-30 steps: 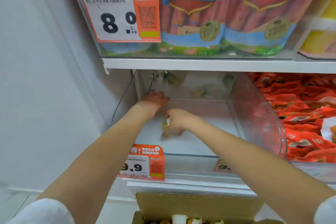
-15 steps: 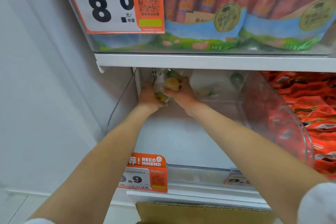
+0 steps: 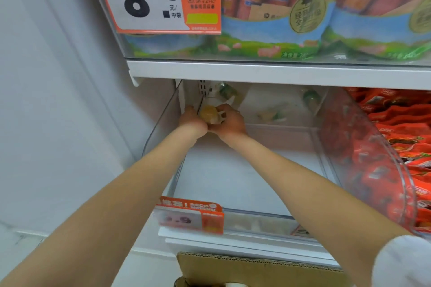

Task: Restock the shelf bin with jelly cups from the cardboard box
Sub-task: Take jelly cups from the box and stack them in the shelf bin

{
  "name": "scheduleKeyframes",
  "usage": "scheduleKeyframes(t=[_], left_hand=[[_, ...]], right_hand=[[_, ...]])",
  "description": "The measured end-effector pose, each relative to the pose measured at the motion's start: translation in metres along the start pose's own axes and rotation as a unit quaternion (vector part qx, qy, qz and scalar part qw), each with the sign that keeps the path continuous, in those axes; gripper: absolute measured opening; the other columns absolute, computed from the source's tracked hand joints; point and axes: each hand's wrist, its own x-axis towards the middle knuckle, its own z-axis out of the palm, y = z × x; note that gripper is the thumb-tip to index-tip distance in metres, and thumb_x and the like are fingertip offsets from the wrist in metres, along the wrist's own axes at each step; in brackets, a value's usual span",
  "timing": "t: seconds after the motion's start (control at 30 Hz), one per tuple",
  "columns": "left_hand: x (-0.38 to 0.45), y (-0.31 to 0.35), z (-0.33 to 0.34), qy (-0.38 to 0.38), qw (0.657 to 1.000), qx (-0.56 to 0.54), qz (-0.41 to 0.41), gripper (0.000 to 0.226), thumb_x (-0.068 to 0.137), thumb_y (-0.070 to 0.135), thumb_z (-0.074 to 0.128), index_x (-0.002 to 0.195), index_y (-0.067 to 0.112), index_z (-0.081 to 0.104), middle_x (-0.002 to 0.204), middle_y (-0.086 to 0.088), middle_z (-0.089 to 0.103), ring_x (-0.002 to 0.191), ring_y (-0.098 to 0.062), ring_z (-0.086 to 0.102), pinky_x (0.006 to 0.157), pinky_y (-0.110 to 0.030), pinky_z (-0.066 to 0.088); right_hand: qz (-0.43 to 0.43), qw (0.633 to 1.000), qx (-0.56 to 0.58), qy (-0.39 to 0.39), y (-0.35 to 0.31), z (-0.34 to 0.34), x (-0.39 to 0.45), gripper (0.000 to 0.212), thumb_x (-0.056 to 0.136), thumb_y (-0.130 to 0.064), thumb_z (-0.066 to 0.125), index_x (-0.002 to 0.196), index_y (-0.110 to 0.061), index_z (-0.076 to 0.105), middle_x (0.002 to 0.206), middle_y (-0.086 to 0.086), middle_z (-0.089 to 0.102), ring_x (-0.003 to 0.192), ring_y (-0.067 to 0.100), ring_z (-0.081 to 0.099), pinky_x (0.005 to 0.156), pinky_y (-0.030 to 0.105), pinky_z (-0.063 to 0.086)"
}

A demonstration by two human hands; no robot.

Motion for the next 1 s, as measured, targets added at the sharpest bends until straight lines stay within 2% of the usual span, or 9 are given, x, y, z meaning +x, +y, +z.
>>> scheduleKeyframes(t=[0.1, 0.23, 0.3, 0.37, 0.47, 0.57, 0.63, 0.77, 1.0], left_hand=[[-0.03, -0.003, -0.025, -0.002, 0.994, 0.096, 0.042, 0.042, 0.093, 0.001, 0.046, 0.134, -0.002, 0.039, 0.094, -0.011, 0.051, 0.086, -0.024, 0.053, 0.068, -0.028, 0.047], [-0.094, -0.025, -0.062, -0.063, 0.98, 0.068, 0.176, 0.041, 0.085, -0.011, 0.043, 0.107, 0.015, 0.066, 0.107, -0.008, 0.064, 0.102, -0.02, 0.062, 0.087, -0.025, 0.049], [-0.126, -0.044, -0.076, 0.017, 0.962, 0.077, 0.26, 0.044, 0.082, -0.014, 0.043, 0.098, 0.018, 0.069, 0.102, 0.0, 0.065, 0.097, -0.009, 0.061, 0.087, -0.017, 0.046], [-0.15, -0.062, -0.085, 0.117, 0.928, 0.072, 0.346, 0.038, 0.081, -0.014, 0.05, 0.095, 0.015, 0.07, 0.099, 0.006, 0.066, 0.094, -0.003, 0.057, 0.087, -0.005, 0.038], [-0.165, -0.085, -0.082, 0.201, 0.921, 0.031, 0.333, 0.028, 0.082, -0.009, 0.061, 0.096, 0.014, 0.069, 0.099, 0.01, 0.062, 0.097, -0.003, 0.053, 0.09, 0.0, 0.032], [-0.167, -0.093, -0.069, 0.237, 0.908, 0.038, 0.345, 0.024, 0.081, 0.004, 0.061, 0.103, 0.013, 0.066, 0.102, 0.006, 0.061, 0.099, -0.009, 0.053, 0.091, -0.005, 0.033], [-0.163, -0.095, -0.066, 0.232, 0.905, 0.048, 0.353, 0.035, 0.081, 0.004, 0.06, 0.114, 0.012, 0.064, 0.11, 0.004, 0.061, 0.105, -0.01, 0.051, 0.095, -0.004, 0.03], [-0.154, -0.098, -0.073, 0.212, 0.903, 0.088, 0.364, 0.051, 0.077, -0.015, 0.062, 0.122, 0.01, 0.061, 0.117, -0.001, 0.063, 0.112, -0.012, 0.049, 0.1, -0.005, 0.026], [-0.15, -0.102, -0.07, 0.174, 0.911, 0.097, 0.361, 0.067, 0.066, -0.026, 0.058, 0.122, 0.011, 0.062, 0.125, -0.002, 0.06, 0.118, -0.011, 0.044, 0.106, -0.007, 0.021]], right_hand=[[-0.004, 1.0, 0.02, -0.001, 0.001, -0.001, 0.0, 0.049, 0.067, -0.017, 0.084, 0.109, -0.012, 0.059, 0.108, 0.006, 0.066, 0.1, 0.02, 0.062, 0.081, 0.026, 0.049], [-0.007, 0.998, 0.056, -0.014, 0.0, 0.0, -0.003, 0.052, 0.071, -0.012, 0.081, 0.114, -0.012, 0.052, 0.1, 0.001, 0.06, 0.089, 0.014, 0.058, 0.064, 0.014, 0.046], [-0.011, 0.998, 0.062, -0.018, 0.001, 0.005, -0.003, 0.051, 0.069, -0.014, 0.083, 0.11, -0.016, 0.052, 0.103, 0.001, 0.061, 0.091, 0.015, 0.06, 0.064, 0.014, 0.046], [-0.029, 0.999, 0.036, -0.029, 0.001, 0.01, -0.004, 0.056, 0.064, -0.02, 0.087, 0.106, -0.02, 0.052, 0.108, 0.001, 0.063, 0.097, 0.017, 0.061, 0.076, 0.022, 0.049], [-0.047, 0.999, 0.008, -0.017, 0.003, 0.013, -0.003, 0.057, 0.06, -0.016, 0.089, 0.102, -0.02, 0.051, 0.11, 0.004, 0.061, 0.101, 0.02, 0.059, 0.086, 0.033, 0.05], [-0.048, 0.999, 0.012, -0.008, 0.003, 0.011, -0.004, 0.049, 0.067, -0.01, 0.084, 0.108, -0.011, 0.058, 0.101, -0.001, 0.059, 0.093, 0.014, 0.057, 0.076, 0.02, 0.044], [-0.051, 0.998, 0.028, -0.011, 0.005, 0.013, -0.003, 0.049, 0.068, -0.006, 0.083, 0.112, -0.009, 0.059, 0.101, -0.001, 0.06, 0.092, 0.012, 0.057, 0.074, 0.015, 0.043], [-0.05, 0.998, 0.041, 0.015, 0.005, 0.023, 0.0, 0.057, 0.064, -0.004, 0.085, 0.115, -0.012, 0.061, 0.111, 0.004, 0.062, 0.097, 0.018, 0.061, 0.082, 0.022, 0.048], [-0.032, 0.994, 0.105, 0.01, 0.007, 0.024, -0.002, 0.055, 0.069, 0.005, 0.079, 0.118, -0.005, 0.056, 0.102, 0.004, 0.062, 0.091, 0.014, 0.059, 0.064, 0.002, 0.045]])
